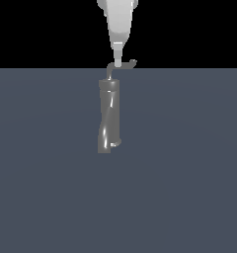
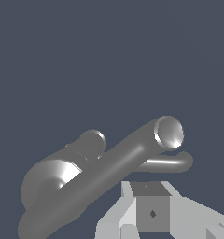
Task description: Turn on the faucet by rotating a designated handle.
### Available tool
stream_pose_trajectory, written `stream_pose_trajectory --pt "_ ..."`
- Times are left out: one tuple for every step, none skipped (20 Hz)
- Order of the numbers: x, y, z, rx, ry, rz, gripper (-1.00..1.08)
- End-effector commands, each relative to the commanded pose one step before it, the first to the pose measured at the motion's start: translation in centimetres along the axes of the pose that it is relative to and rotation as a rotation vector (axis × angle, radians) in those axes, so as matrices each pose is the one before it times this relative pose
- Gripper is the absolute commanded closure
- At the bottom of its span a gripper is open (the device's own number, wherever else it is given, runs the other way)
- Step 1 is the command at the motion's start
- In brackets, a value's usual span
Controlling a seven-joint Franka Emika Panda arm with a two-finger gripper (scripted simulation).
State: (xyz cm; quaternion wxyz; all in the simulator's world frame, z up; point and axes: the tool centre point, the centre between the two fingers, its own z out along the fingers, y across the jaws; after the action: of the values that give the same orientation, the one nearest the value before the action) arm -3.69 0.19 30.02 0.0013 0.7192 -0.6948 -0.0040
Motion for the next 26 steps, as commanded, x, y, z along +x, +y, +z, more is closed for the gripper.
stream_pose_trajectory --pt "2.626 -0.812 -0.004 0.00797 0.00312 0.03418 1.08" --pt "0.32 -0.2 0.0 -0.00002 0.00007 0.00154 1.08" --pt "0.322 -0.198 0.0 -0.00002 0.00007 0.00162 1.08" --pt "0.316 -0.197 0.0 -0.00002 0.00007 0.00154 1.08" --pt "0.318 -0.195 0.0 -0.00002 0.00007 0.00162 1.08" --pt "0.312 -0.194 0.0 -0.00003 0.00006 0.00154 1.08" --pt "0.31 -0.192 0.0 -0.00003 0.00006 0.00154 1.08" --pt "0.303 -0.191 0.0 -0.00003 0.00005 0.00146 1.08" --pt "0.306 -0.189 0.0 -0.00003 0.00005 0.00154 1.08" --pt "0.304 -0.188 0.0 -0.00004 0.00005 0.00154 1.08" --pt "0.297 -0.187 0.0 -0.00004 0.00004 0.00146 1.08" --pt "0.299 -0.185 0.0 -0.00005 0.00004 0.00154 1.08" --pt "0.292 -0.185 0.0 -0.00006 0.00003 0.00146 1.08" --pt "0.0 0.0 0.0 0.0 0.0 0.0 1.08" --pt "-3.791 0.11 -0.017 -0.0026 -0.00997 -0.05975 1.08" --pt "0.127 -0.247 0.0 0.00009 0.0003 0.0018 1.08" --pt "0.127 -0.246 0.0 0.00008 0.0003 0.0018 1.08" --pt "0.13 -0.245 0.0 0.00009 0.00031 0.00186 1.08" --pt "0.127 -0.244 0.0 0.00008 0.0003 0.0018 1.08" --pt "0.127 -0.244 0.0 0.00008 0.0003 0.0018 1.08" --pt "0.127 -0.243 0.0 0.00008 0.0003 0.0018 1.08" --pt "0.127 -0.242 0.0 0.00008 0.0003 0.0018 1.08" --pt "0.127 -0.242 0.0 0.00008 0.0003 0.0018 1.08" --pt "0.127 -0.241 0.0 0.00008 0.00029 0.0018 1.08" --pt "0.126 -0.24 0.0 0.00008 0.00029 0.0018 1.08" --pt "0.126 -0.24 0.0 0.00008 0.00029 0.0018 1.08"
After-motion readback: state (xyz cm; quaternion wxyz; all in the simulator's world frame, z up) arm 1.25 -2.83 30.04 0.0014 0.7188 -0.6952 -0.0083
